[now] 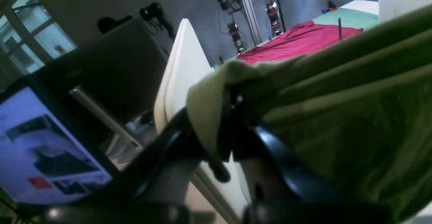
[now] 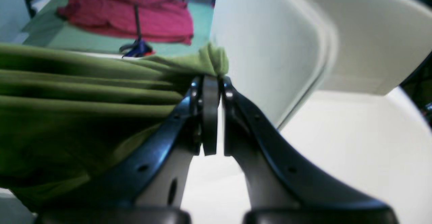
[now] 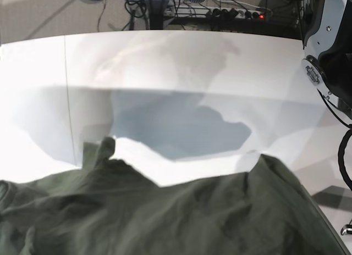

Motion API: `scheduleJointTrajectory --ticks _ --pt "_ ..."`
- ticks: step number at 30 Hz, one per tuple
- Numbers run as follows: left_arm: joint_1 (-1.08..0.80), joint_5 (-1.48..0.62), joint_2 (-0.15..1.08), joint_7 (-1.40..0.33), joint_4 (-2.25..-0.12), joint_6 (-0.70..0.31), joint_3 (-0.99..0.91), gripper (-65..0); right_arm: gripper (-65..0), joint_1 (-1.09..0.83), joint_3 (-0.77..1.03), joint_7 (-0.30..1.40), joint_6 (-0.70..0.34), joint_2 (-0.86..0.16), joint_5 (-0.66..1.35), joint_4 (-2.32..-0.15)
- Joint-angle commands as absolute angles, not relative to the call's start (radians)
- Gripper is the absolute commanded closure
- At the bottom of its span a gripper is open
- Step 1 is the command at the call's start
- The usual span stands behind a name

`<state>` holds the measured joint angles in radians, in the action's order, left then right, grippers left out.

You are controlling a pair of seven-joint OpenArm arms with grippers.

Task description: Layout the t-shirt on the table in an organized manner, then fold the t-shirt properly

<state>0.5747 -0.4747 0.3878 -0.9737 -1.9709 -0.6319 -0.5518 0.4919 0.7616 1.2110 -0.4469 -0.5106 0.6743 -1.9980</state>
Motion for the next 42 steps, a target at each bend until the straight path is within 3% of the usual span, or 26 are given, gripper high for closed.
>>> scheduleJointTrajectory --ticks 1,10,18,29,42 --pt "0.595 -0.392 0.414 -0.986 -1.977 -0.585 -0.535 0.0 0.0 0.509 0.786 1.199 -0.432 -0.544 0.582 -2.002" --pt "0.444 -0.397 0.49 -0.98 -1.979 -0.587 -0.443 0.0 0.0 0.329 0.903 1.193 -0.432 -0.545 0.584 -2.003" --pt "0.504 -0.39 0.492 -0.98 -1.972 -0.585 -0.348 0.0 0.0 0.386 0.78 1.193 -0.427 -0.544 0.576 -1.992" --pt "0.509 -0.389 0.455 -0.983 -1.979 -0.584 -0.297 0.0 0.0 0.321 0.74 1.199 -0.427 -0.357 0.579 -1.933" --pt "0.584 -0.358 0.417 -0.98 -1.98 -0.584 -0.108 0.0 0.0 0.159 0.737 1.204 -0.429 -0.271 0.585 -1.883"
